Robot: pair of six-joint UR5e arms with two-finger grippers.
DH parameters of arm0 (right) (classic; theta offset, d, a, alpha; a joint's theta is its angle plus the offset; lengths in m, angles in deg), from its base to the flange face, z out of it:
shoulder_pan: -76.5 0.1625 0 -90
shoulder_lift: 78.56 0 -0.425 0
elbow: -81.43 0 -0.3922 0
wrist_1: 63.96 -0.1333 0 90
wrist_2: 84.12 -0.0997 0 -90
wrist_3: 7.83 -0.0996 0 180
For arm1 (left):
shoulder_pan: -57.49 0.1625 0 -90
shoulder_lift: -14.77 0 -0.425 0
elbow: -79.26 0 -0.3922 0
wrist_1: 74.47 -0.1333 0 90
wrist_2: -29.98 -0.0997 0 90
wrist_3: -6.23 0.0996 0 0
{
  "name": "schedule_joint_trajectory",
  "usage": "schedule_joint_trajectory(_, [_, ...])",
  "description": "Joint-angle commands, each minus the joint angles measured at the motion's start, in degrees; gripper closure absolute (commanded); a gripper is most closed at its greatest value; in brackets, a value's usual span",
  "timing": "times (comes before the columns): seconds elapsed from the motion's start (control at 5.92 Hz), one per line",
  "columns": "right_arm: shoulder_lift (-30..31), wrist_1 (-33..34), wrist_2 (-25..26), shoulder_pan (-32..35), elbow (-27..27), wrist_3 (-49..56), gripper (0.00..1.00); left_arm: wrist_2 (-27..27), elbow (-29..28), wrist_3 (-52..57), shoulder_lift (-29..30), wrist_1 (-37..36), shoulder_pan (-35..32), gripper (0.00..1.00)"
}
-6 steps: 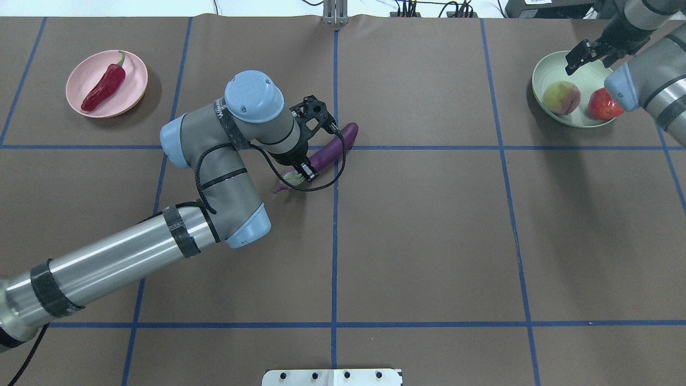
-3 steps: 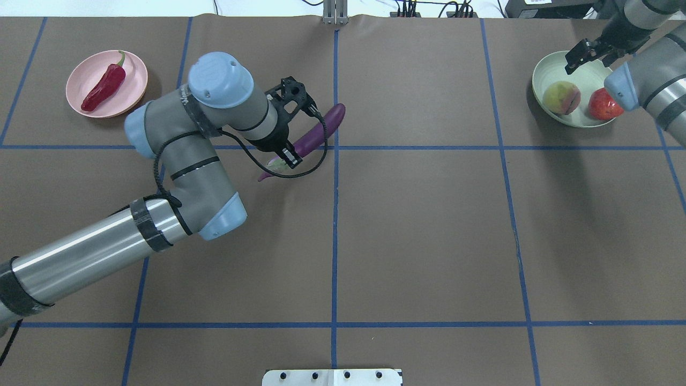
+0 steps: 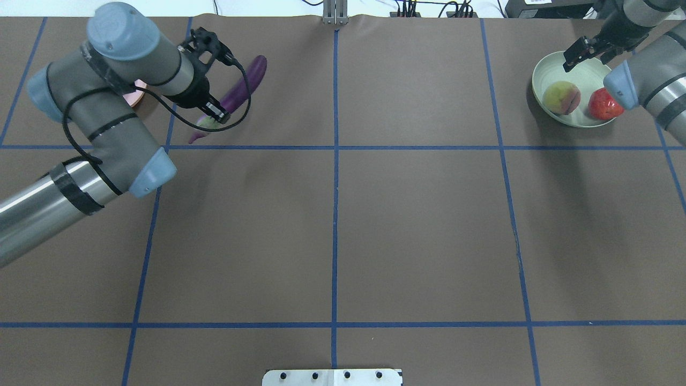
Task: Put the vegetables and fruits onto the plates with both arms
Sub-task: 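Carry the eggplant onto the pink plate with the left gripper and release it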
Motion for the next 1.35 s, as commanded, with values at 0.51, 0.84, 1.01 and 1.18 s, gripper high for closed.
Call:
schedule_joint_trajectory(0.51, [3.3, 0.6, -1.3, 1.0, -6.8, -0.5, 0.00, 5.3, -17.6, 19.0, 1.6, -9.5, -15.5, 1.00])
schedule_joint_trajectory(0.84, [9.1, 0.8, -6.0, 4.8, -13.1, -0.3, 0.00, 5.3, -18.2, 20.4, 1.0, -5.7, -15.5, 0.32])
schedule_joint_trajectory(1.01, [11.3, 0.8, -7.4, 6.7, -15.2, -0.2, 0.00, 5.4, -18.2, 19.9, 0.8, -4.6, -15.5, 0.00])
schedule_joint_trajectory(1.18, [13.5, 1.9, -7.5, 7.5, -17.6, 0.0, 0.00, 5.4, -18.1, 17.1, 0.3, -4.4, -15.5, 0.00])
